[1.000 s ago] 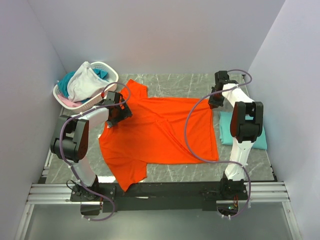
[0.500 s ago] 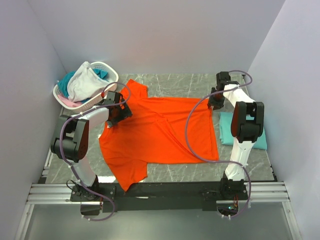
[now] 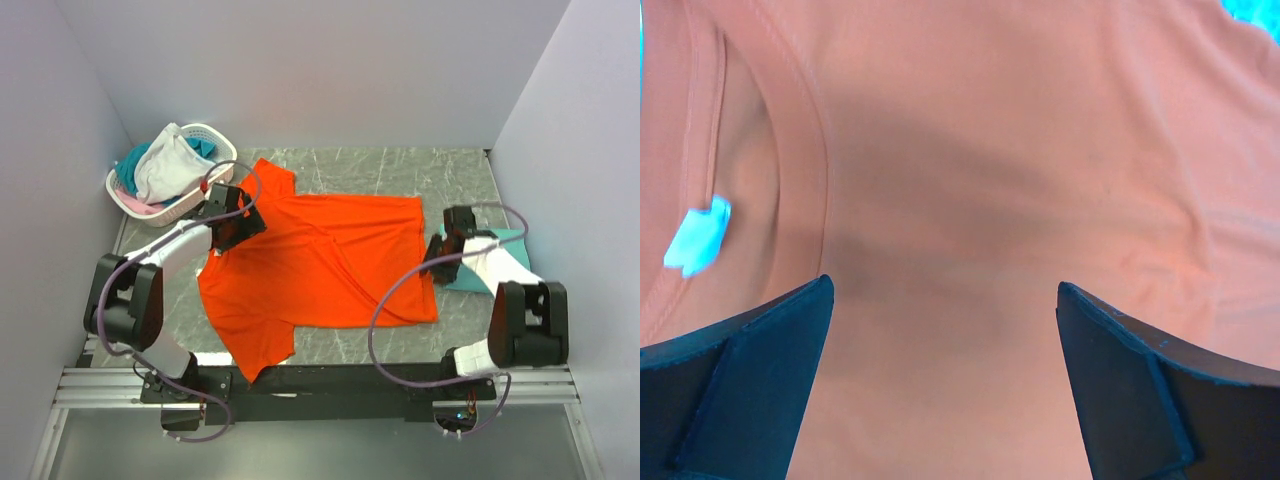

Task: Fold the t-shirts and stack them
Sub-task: Flatten the tshirt out

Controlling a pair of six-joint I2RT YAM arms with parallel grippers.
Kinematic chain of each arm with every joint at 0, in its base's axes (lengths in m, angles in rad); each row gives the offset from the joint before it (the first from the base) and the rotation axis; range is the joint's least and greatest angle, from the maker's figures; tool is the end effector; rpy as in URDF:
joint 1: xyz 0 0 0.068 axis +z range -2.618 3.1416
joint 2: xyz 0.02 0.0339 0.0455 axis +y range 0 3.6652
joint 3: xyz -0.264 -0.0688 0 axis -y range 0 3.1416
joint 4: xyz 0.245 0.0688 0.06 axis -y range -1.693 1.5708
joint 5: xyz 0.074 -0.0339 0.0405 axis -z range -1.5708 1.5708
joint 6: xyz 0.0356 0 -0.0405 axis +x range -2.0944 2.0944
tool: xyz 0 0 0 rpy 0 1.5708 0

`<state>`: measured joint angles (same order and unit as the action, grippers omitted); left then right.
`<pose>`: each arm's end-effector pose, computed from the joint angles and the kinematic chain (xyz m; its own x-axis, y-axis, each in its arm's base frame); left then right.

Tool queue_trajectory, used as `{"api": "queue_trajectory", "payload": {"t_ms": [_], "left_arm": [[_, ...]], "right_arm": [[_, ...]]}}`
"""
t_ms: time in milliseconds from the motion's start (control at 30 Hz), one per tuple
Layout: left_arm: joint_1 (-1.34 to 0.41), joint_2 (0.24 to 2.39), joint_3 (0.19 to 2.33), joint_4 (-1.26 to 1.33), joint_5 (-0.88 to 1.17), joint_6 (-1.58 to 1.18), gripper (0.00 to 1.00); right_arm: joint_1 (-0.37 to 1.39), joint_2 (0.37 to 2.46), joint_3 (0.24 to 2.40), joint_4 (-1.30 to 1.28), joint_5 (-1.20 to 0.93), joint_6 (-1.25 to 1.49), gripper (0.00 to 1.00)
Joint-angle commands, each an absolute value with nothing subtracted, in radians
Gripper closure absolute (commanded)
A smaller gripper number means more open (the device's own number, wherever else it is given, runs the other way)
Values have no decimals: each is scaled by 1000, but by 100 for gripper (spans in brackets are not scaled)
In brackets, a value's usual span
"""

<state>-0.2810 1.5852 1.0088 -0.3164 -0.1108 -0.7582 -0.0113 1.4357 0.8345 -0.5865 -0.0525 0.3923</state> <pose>0.3187 -0.0879 0.2091 -0.6870 -0.5130 -0.5146 -0.3628 0.8558 -0.3688 0.2614 -0.0011 0.1844 -0.8602 0.3915 -0.3268 0.3469 0.9189 0.1879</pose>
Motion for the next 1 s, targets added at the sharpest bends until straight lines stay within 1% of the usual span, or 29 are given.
{"api": "queue_trajectory", "payload": {"t_ms": [0, 133, 333, 367, 500, 567, 700, 867, 900, 967], "left_arm": [[-291, 1513, 933, -308, -109, -790, 1], [-301, 1463, 862, -284, -83, -808, 1], [-301, 1462, 799, -275, -80, -818, 1], [-301, 1469, 792, -275, -80, -819, 1], [-301, 1483, 782, -282, -94, -822, 1], [-301, 1483, 782, -287, -100, -822, 0], [-301, 1474, 781, -301, -124, -824, 0], [-301, 1485, 775, -311, -129, -822, 1], [-301, 1486, 775, -311, -130, -822, 1], [-302, 1493, 776, -313, -133, -819, 1]], "right_arm": [[-5, 1332, 700, -557, -161, 437, 51], [46, 1249, 623, -567, -221, 465, 50], [87, 1216, 597, -597, -213, 479, 51], [89, 1218, 597, -592, -210, 480, 52], [90, 1235, 610, -568, -210, 483, 66], [89, 1262, 629, -587, -201, 472, 66], [91, 1259, 643, -655, -69, 471, 59], [91, 1203, 641, -710, -51, 512, 54], [91, 1198, 640, -721, -32, 518, 52], [91, 1198, 635, -745, -32, 538, 51]]}}
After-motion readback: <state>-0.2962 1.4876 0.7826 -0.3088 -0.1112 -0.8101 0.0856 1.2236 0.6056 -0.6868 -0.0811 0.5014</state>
